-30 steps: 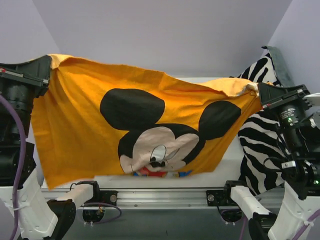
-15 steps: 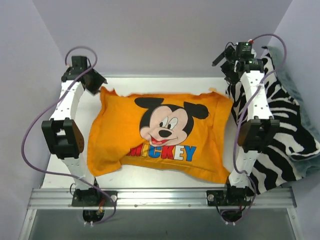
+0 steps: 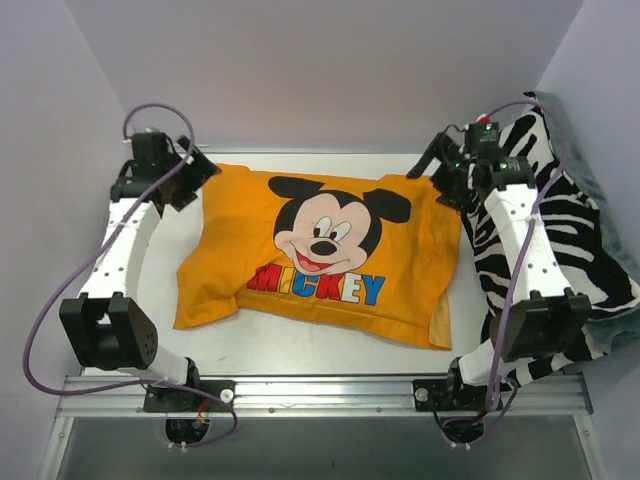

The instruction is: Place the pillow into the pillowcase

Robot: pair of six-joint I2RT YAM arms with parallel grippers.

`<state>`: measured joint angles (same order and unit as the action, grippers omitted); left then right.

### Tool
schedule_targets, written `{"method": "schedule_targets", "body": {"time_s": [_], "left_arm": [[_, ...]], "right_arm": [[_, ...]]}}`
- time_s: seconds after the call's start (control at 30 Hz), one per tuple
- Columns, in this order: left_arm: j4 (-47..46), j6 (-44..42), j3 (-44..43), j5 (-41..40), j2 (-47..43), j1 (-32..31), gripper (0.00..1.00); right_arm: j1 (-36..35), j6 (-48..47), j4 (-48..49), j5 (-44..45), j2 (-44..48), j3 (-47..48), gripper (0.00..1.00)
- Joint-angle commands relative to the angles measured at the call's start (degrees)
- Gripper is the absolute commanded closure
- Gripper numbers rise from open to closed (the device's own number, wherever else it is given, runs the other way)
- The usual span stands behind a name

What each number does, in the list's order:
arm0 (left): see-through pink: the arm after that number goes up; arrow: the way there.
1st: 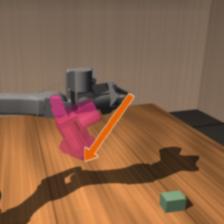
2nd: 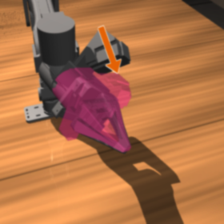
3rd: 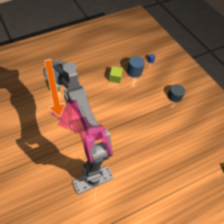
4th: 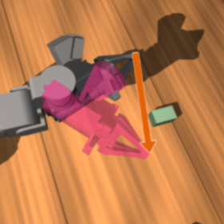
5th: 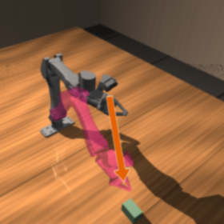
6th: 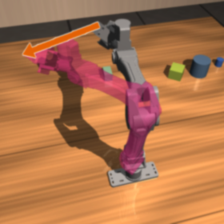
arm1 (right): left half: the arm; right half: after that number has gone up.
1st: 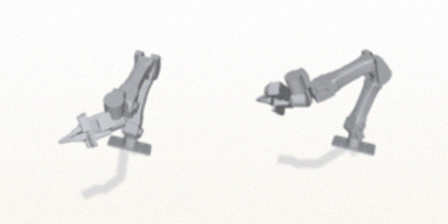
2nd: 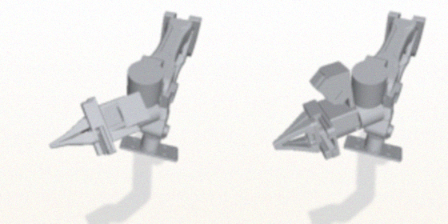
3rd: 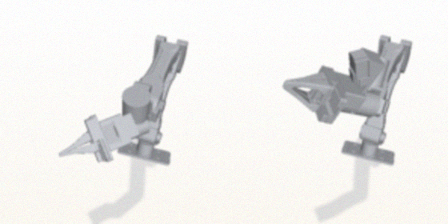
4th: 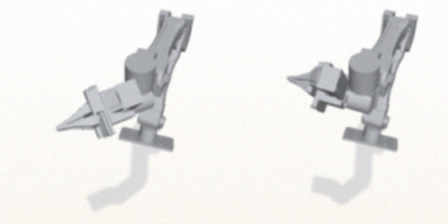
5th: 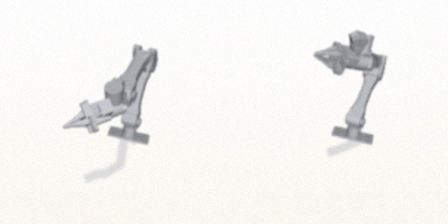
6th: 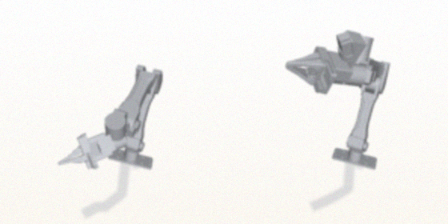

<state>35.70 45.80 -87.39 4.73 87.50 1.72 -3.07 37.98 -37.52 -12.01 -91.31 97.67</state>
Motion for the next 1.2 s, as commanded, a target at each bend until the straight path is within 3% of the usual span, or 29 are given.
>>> {"method": "schedule_targets", "body": {"time_s": [0.0, 0.07, 0.3, 0.47, 0.6, 0.83, 0.9, 1.03, 1.1, 1.13, 1.17], "left_arm": [[-1.3, -4.1, 10.2, 3.9, -0.4, -4.4, 0.03], [-0.2, -3.9, 14.9, 4.8, -3.1, -5.4, 0.05], [11.3, -5.5, 25.7, -6.0, -12.8, -4.8, 0.03], [12.1, -5.6, 33.8, -1.5, -11.0, 1.3, 0.03], [10.6, -6.4, 36.9, 1.9, -9.6, 13.5, 0.02], [4.0, -3.1, 40.8, 4.3, -8.1, 18.8, 0.03], [1.3, -2.1, 43.4, 7.5, -6.7, 20.4, 0.12], [-3.6, -2.2, 43.9, 12.3, -1.2, 24.5, 0.54], [-4.8, -2.6, 43.4, 12.8, -0.4, 25.4, 0.67], [-5.4, -2.7, 43.1, 13.0, -0.2, 25.7, 0.83], [-5.6, -2.8, 42.9, 13.1, -0.1, 26.2, 0.92]], "right_arm": [[-5.2, -1.2, -2.0, -4.2, 5.2, -9.8, 0.02], [-9.1, 0.4, -2.1, -5.1, 7.6, -17.8, 0.03], [-16.8, 4.1, -5.0, -1.2, 17.0, -36.8, 0.00], [-16.4, 2.7, -3.4, 3.6, 14.7, -46.5, 0.00], [-11.3, -0.3, 0.3, 5.8, 3.8, -43.1, 0.00], [-7.7, -2.1, 1.1, 7.1, -7.1, -30.9, 0.00], [-7.4, -2.7, 1.0, 7.3, -7.9, -30.2, 0.00], [-6.2, -5.0, 1.0, 7.2, -7.7, -31.1, 0.00], [-6.0, -6.2, 1.0, 7.2, -7.2, -31.8, 0.00], [-5.9, -6.5, 1.0, 7.1, -7.0, -32.2, 0.00], [-5.7, -6.7, 1.0, 7.0, -6.9, -32.8, 0.00]]}}
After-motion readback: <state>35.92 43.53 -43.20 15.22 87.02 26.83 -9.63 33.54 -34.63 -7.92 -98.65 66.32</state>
